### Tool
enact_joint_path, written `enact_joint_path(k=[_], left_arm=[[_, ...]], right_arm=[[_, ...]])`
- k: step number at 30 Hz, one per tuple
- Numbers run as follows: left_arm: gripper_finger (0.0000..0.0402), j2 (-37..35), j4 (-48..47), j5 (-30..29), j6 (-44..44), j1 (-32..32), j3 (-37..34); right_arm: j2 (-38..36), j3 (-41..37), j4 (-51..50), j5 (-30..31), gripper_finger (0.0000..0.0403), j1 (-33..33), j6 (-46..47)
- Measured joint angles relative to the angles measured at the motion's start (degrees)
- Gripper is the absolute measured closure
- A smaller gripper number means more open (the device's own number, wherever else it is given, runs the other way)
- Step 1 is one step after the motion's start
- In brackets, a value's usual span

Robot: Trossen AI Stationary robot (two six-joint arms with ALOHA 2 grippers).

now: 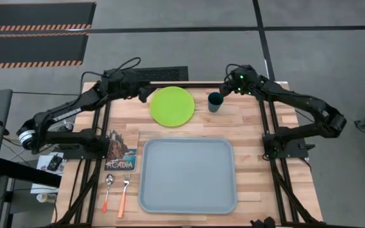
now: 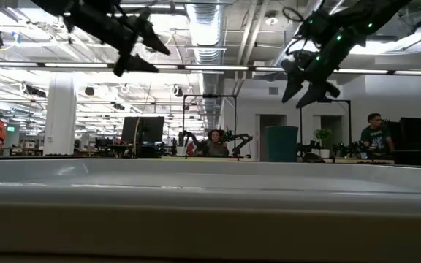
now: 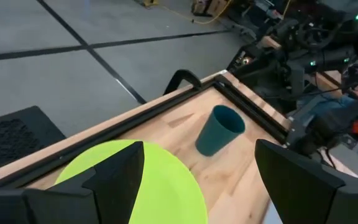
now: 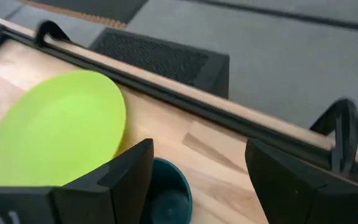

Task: Pick and place plate/cup/fork/spoon on tray
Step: Put the green plate on the bottom left of the gray serving tray

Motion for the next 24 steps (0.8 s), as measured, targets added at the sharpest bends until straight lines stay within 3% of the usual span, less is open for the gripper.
enact_joint_path(k=[11,14,16,20,22,24], left_arm=[[0.0107,17.0,6.9,-0.7,-0.3,0.0,2.8],[0.0107,19.2,6.3,4.8,-1.5,0.0,3.1],[0.0107,19.1,4.7,11.8,-1.9,0.0,3.2],[0.0107,15.6,-4.6,22.8,1.1,-0.1,3.2],[0.0107,13.1,-9.9,20.3,4.4,-0.5,3.2],[0.0107,11.2,-15.0,9.9,8.0,-0.8,3.3]], right_arm=[[5.6,0.0,-5.9,0.0,0.0121,-0.3,0.8],[5.8,0.0,-6.6,0.0,0.0121,-0.1,0.9],[5.5,0.0,-7.1,0.1,0.0121,-0.1,0.9],[3.9,0.0,-7.0,0.1,0.0121,-0.2,0.5],[3.1,0.0,-7.0,0.1,0.0121,-0.5,0.4],[2.3,0.0,-7.0,0.2,0.0121,-0.6,0.4]])
